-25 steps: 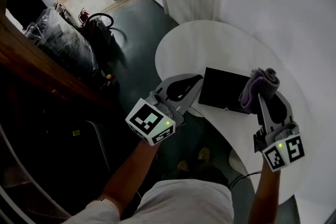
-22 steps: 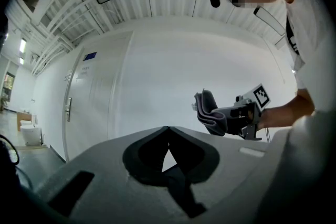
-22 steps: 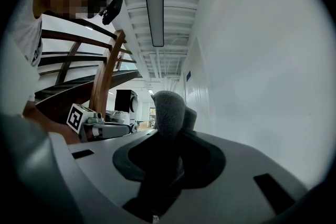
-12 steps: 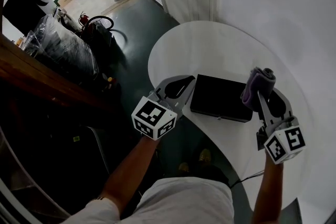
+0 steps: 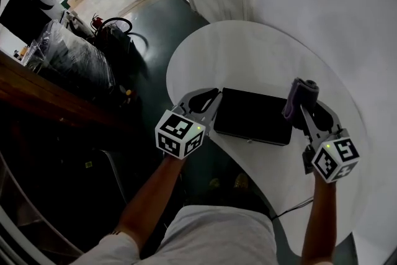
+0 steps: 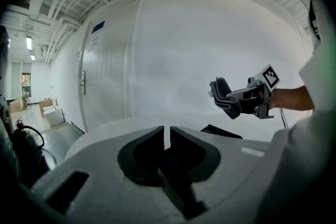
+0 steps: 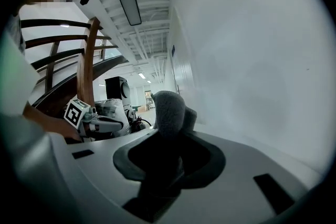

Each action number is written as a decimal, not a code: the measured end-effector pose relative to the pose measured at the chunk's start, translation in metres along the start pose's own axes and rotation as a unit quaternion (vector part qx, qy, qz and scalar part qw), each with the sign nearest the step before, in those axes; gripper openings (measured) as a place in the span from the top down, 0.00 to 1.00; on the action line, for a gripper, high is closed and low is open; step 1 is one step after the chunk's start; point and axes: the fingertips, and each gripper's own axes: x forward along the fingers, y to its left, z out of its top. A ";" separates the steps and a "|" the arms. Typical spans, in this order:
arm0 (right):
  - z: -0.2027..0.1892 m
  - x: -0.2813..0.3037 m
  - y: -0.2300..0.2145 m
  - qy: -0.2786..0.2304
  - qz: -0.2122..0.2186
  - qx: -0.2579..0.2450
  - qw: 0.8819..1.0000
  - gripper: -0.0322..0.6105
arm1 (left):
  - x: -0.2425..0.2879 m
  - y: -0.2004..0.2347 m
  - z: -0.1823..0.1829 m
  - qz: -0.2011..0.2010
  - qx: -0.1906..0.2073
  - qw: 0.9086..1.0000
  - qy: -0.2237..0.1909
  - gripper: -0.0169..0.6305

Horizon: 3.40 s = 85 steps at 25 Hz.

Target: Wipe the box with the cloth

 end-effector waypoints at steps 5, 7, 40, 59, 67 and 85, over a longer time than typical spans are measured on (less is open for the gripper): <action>-0.019 0.002 -0.020 0.034 -0.018 0.035 0.999 0.79 | 0.011 0.005 -0.011 -0.003 -0.008 0.999 0.031 0.82; -0.028 0.003 -0.028 0.049 -0.026 0.047 0.997 0.79 | 0.014 0.007 -0.016 -0.005 -0.008 0.999 0.045 0.82; -0.133 0.013 -0.073 0.188 -0.018 0.314 0.931 0.79 | 0.041 0.012 -0.083 -0.033 -0.092 0.976 0.197 0.75; -0.146 0.007 -0.062 0.235 -0.027 0.293 0.927 0.79 | 0.045 0.011 -0.090 -0.031 -0.133 0.971 0.195 0.78; -0.154 -0.014 -0.045 0.251 -0.022 0.277 0.927 0.79 | 0.043 0.011 -0.089 -0.024 -0.134 0.974 0.183 0.79; -0.146 -0.051 -0.038 0.229 -0.049 0.261 0.936 0.79 | 0.043 0.010 -0.090 -0.024 -0.139 0.974 0.176 0.79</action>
